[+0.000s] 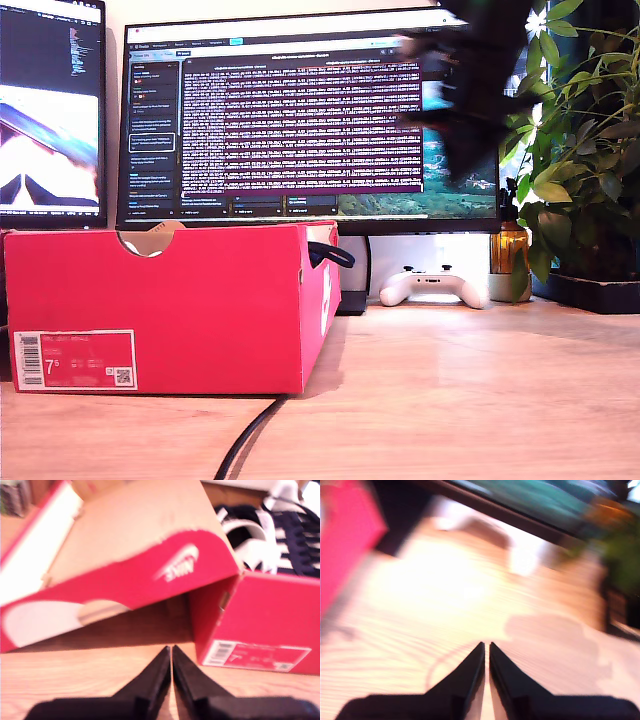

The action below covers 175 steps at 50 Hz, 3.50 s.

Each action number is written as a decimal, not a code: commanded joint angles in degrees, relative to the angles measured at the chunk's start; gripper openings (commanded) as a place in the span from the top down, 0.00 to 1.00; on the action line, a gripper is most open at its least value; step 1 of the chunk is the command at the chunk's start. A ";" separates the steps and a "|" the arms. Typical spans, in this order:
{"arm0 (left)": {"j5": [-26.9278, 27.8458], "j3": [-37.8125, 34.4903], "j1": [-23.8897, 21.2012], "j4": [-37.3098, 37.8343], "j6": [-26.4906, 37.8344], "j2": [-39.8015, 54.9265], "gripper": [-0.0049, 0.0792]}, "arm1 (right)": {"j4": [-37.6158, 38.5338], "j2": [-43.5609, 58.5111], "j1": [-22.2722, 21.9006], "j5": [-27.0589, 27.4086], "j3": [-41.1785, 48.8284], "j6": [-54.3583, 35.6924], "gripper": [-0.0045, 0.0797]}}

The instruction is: Pack the blue shoes by picking the first shoe and placing it inside the red shoebox, left side, then picking and rotating the second shoe and placing it in the shoebox

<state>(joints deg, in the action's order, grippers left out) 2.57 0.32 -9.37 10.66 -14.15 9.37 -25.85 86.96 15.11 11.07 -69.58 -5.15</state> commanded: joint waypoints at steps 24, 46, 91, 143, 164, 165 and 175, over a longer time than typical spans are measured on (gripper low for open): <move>-0.35 -1.27 -0.13 1.60 0.57 -1.62 0.97 | 10.43 -19.10 -10.93 -3.17 25.29 0.63 0.95; -5.64 -1.73 -0.02 0.87 0.68 -1.62 0.97 | 15.82 -27.06 -10.99 -8.48 33.35 0.15 0.95; 2.80 -1.70 10.91 1.29 2.16 -1.55 0.97 | 13.40 -32.63 -10.58 -12.66 33.38 3.28 0.95; 2.80 -1.70 10.91 1.29 2.16 -1.55 0.97 | 27.56 -42.25 -9.92 -12.61 45.57 8.17 0.95; 2.78 -1.70 10.91 1.29 2.16 -1.55 0.97 | 36.20 -54.16 -11.23 -12.63 57.27 8.70 0.95; 2.80 -1.70 10.91 1.29 2.16 -1.55 0.97 | 36.15 -54.53 -11.45 -12.63 57.61 9.14 0.95; 2.80 -1.70 10.91 1.29 2.16 -1.55 0.97 | 36.22 -60.24 -15.30 -12.63 62.42 11.37 0.95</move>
<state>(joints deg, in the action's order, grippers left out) 5.06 0.36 1.63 10.79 -12.45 7.97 9.87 28.08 0.71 -1.54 -8.88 5.93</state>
